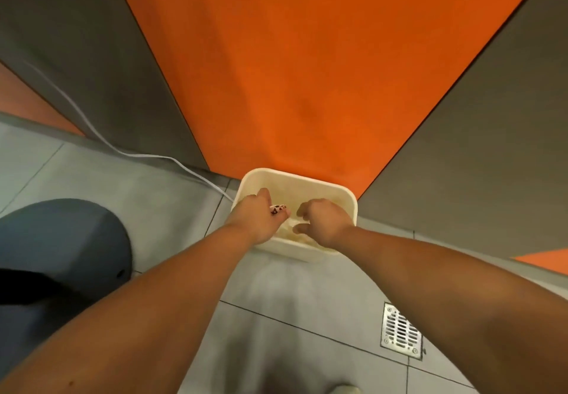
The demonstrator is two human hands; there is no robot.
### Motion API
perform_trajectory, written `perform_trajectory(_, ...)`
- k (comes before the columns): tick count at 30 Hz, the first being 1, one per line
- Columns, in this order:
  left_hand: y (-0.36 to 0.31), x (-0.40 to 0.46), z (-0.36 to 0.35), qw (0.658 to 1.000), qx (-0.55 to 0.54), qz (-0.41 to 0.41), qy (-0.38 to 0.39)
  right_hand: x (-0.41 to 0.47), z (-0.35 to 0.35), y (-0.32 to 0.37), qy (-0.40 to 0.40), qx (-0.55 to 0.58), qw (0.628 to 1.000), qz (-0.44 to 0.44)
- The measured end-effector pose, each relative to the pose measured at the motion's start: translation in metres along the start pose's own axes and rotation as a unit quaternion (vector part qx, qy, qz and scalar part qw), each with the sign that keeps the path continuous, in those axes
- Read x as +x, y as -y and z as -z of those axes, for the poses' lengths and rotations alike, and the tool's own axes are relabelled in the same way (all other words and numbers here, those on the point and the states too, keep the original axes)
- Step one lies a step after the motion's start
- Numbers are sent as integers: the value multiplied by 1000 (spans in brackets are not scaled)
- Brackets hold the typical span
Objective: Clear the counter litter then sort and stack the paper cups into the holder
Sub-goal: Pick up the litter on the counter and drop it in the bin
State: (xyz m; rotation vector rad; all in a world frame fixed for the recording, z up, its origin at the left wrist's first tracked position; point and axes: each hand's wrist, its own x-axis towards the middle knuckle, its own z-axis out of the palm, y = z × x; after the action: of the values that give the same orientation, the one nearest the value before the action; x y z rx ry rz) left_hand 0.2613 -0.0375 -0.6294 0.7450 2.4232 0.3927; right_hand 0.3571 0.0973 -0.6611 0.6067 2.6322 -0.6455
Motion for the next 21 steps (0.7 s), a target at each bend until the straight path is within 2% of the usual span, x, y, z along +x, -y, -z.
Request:
perform_trajectory(3,1,10,-2,998,-11,38,58,-7,10,0,-46,6,999,16)
perform_trajectory(5,-4,3,7,997,-21,39,67,-19,26,3,-65,6,997,29)
perform_trajectory(12,-42,-70,104,999,-33,-9,-29,-89,122,43,-83,22,995,49)
perform_trajectory(16,-85,-127,198,996,-23,-41,-73,-139,204,81,-108,29,990,81)
perform_trajectory(21,-153,-196,334,983,-31,-82,-158,-204,340,134,-170,13,970,172)
